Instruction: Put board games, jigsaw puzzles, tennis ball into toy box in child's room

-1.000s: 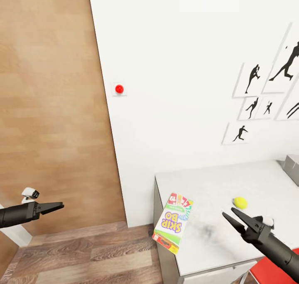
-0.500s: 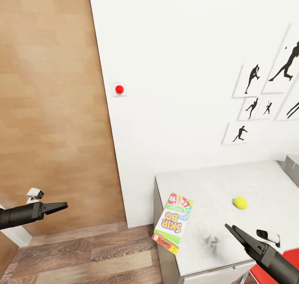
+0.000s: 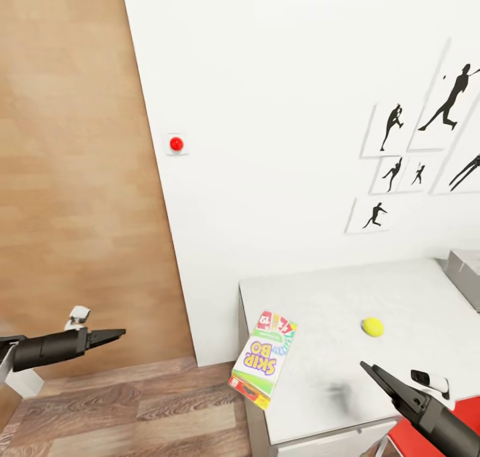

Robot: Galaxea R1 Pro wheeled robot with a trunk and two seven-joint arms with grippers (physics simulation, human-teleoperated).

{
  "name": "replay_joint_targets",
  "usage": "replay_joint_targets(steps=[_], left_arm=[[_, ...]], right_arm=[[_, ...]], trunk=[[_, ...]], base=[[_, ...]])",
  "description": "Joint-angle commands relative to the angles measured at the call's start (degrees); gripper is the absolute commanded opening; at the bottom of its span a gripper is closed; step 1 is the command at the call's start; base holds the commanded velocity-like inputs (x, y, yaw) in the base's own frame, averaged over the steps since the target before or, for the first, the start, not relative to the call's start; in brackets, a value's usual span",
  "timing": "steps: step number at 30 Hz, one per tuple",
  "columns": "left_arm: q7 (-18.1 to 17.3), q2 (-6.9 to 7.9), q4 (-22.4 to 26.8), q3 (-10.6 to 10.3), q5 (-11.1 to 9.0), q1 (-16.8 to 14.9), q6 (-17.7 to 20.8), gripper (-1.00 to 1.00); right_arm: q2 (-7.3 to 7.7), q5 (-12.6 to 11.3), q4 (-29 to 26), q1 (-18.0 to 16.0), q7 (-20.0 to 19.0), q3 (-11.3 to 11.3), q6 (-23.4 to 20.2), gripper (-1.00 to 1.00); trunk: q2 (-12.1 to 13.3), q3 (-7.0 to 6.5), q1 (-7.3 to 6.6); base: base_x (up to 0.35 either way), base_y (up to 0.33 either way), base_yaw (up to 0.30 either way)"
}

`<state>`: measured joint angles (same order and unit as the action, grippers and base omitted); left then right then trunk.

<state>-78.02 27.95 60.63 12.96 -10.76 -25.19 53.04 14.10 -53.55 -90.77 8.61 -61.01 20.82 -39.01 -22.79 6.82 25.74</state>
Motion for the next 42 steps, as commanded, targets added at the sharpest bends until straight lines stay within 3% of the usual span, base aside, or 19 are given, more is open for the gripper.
replay_joint_targets(steps=[1,9,18,27,42], left_arm=[[0.97,-0.33,0.02,-0.12,-0.11,-0.08,0.57,1.0],[8.2,-2.91,0.02,-0.47,-0.26,-0.26,0.57,1.0],[11.13,-5.66,0.01,-0.62,0.08,-0.36,0.56,1.0],[12.51,-6.22,0.0,-0.65,0.32,-0.43,0.57,1.0],[14.64,-6.33,-0.07,-0.65,0.31,-0.47,0.65,1.0]], right_arm=[[0.02,-0.35,-0.02,0.0,-0.23,0.07,-0.38,1.0],[0.17,-0.27,-0.02,0.0,-4.98,1.01,-0.36,1.0],[0.14,-0.31,-0.02,0.0,-9.23,4.15,-0.39,1.0],[0.08,-0.32,-0.02,0.0,-10.1,4.73,-0.37,1.0],[0.05,-0.33,-0.02,0.0,-10.26,4.87,-0.37,1.0]], trunk=[[-0.13,0.09,0.04],[-0.13,-0.29,0.04],[-0.13,-0.86,0.04],[-0.13,-1.26,0.04],[-0.13,-1.34,0.04]], base=[[0.0,-0.242,-0.045],[0.0,-0.252,-0.136],[0.0,-0.214,-0.2],[0.0,-0.048,-0.167],[0.0,-0.005,-0.024]])
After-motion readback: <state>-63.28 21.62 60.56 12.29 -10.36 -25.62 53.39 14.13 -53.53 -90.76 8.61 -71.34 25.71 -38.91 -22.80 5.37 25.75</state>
